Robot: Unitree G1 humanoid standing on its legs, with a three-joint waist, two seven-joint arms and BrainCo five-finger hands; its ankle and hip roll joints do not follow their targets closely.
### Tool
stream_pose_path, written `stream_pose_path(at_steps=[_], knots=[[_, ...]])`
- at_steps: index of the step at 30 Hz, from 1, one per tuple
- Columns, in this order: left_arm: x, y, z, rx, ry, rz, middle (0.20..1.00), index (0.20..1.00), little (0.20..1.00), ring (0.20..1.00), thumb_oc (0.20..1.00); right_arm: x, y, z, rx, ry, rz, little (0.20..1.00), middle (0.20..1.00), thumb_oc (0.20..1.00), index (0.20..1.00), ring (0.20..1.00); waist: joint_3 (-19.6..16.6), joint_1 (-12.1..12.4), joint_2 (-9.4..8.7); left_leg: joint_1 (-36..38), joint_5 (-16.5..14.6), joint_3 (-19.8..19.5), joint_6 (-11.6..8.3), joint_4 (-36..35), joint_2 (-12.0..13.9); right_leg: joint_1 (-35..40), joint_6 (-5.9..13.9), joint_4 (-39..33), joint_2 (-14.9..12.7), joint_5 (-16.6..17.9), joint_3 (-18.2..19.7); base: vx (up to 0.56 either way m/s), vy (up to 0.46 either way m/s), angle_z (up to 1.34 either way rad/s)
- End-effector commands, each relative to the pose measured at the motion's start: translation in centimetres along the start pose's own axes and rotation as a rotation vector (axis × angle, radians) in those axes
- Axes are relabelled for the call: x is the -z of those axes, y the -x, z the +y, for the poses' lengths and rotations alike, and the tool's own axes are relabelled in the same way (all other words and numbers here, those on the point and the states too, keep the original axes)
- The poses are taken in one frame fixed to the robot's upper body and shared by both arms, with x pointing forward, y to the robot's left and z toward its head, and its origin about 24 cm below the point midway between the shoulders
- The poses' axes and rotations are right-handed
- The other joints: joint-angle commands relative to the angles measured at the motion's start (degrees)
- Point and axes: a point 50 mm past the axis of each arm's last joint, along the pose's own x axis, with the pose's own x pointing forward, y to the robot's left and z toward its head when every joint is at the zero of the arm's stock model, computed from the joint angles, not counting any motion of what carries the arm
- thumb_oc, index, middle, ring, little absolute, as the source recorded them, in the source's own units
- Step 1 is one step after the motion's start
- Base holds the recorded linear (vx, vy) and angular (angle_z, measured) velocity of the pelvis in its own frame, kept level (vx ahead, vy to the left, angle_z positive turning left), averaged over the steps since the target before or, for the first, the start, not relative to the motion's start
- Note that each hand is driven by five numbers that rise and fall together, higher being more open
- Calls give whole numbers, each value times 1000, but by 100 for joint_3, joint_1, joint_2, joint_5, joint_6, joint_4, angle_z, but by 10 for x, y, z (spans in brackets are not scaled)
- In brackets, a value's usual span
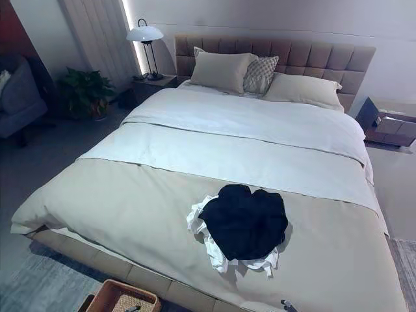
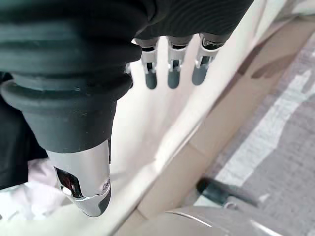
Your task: Pick up clothes into the bucket
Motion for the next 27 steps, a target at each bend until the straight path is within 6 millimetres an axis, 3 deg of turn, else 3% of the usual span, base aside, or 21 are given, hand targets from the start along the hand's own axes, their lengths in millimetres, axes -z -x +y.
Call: stream_pose_path(at_steps=[1,9,12,14,15,20,25,27], knots=[[-14,-5,-6,13,24,-10,1000,1000,1000,1000,1000,-22,-6,-7,28,26,-55,1000,1000,1000,1000,1000,56,3,-153,-11,-274,-93,202,128,-242,-339,387,220,-328,339,-71,28,-59,-112],[-12,-5,-5,2,28,0,1000,1000,1000,1000,1000,-22,-6,-9,45,18,-53,1000,1000,1000,1000,1000,47,18,-143,-16,-272,-107,205,126,-241,-326,392,219,-335,330,-83,0,0,0],[-10,-4,-5,-4,18,2,1000,1000,1000,1000,1000,-32,-7,-16,83,2,-94,1000,1000,1000,1000,1000,48,28,-137,-12,-270,-116,208,118,-242,-320,397,218,-343,321,-107,0,0,0],[-9,-4,-4,-19,8,0,1000,1000,1000,1000,1000,-56,-7,-29,139,-51,-196,1000,1000,1000,1000,1000,62,37,-120,-11,-268,-139,211,112,-251,-324,408,231,-348,310,-125,0,0,0],[-9,-4,-4,-19,8,0,1000,1000,1000,1000,1000,-56,-7,-29,139,-51,-196,1000,1000,1000,1000,1000,63,37,-119,-10,-269,-139,211,113,-251,-323,408,232,-348,309,-126,0,0,0],[-9,-3,-1,-36,5,-13,1000,1000,1000,1000,1000,-96,-3,-53,220,-131,-353,1000,1000,1000,1000,1000,121,74,-91,-60,-242,-189,212,107,-269,-366,409,285,-376,292,-184,-3,6,2],[-19,-5,4,-64,21,-52,1000,1000,1000,1000,1000,-149,7,-89,335,-153,-532,1000,1000,1000,1000,1000,324,176,-64,-282,-172,-325,228,165,-304,-567,398,430,-423,274,-324,-34,16,11],[-22,-5,5,-72,22,-60,1000,1000,1000,1000,1000,-160,10,-97,366,-163,-558,1000,1000,1000,1000,1000,405,219,-52,-395,-143,-393,234,200,-328,-662,386,497,-434,262,-378,-40,13,21]])
